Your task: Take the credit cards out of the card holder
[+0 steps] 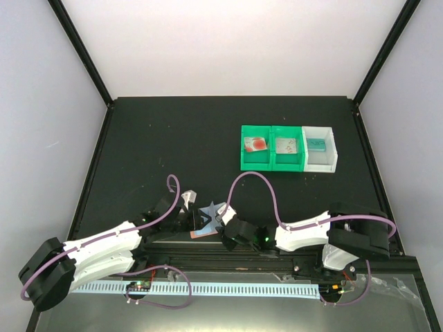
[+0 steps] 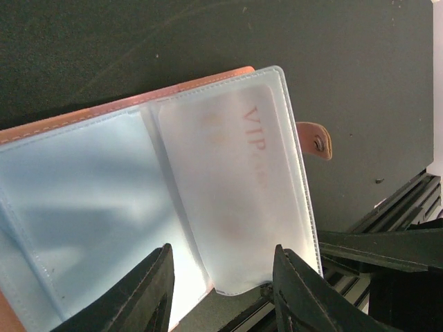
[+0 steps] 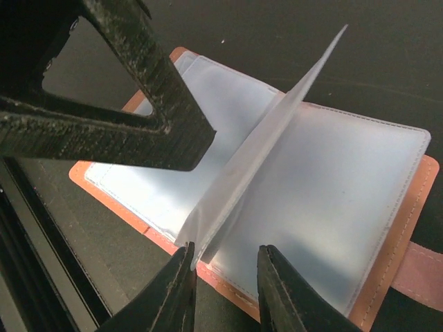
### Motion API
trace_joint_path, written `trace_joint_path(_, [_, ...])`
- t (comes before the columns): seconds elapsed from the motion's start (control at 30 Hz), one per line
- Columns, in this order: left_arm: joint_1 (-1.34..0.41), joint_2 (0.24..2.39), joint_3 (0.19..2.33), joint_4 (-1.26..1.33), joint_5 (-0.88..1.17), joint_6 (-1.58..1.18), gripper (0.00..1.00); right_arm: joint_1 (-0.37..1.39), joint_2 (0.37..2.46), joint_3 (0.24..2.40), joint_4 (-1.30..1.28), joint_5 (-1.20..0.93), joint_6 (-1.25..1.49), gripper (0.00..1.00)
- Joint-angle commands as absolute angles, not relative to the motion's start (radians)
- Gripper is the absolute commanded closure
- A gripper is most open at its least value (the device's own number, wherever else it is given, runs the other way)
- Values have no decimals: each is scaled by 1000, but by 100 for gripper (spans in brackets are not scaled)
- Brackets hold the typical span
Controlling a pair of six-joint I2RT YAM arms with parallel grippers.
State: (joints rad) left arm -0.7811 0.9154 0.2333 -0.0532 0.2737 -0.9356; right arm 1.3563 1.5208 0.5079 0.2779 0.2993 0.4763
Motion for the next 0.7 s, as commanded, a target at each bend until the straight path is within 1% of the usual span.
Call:
trace_joint_path(0.0, [-788, 908, 251, -40, 269, -931, 59, 1360, 1534, 548, 252, 364, 497, 73])
trace_joint_path(0.4, [-788, 951, 230, -2, 270, -927, 58, 1360, 1520, 565, 230, 369, 527, 73])
trace_joint_path(0.57, [-788, 958, 232, -4, 265, -924, 58, 1359, 1504, 562, 190, 388, 587, 78])
trace_joint_path(0.67, [-788, 961, 230, -10, 254, -919, 58, 1359, 1484, 543, 182, 378, 630, 78])
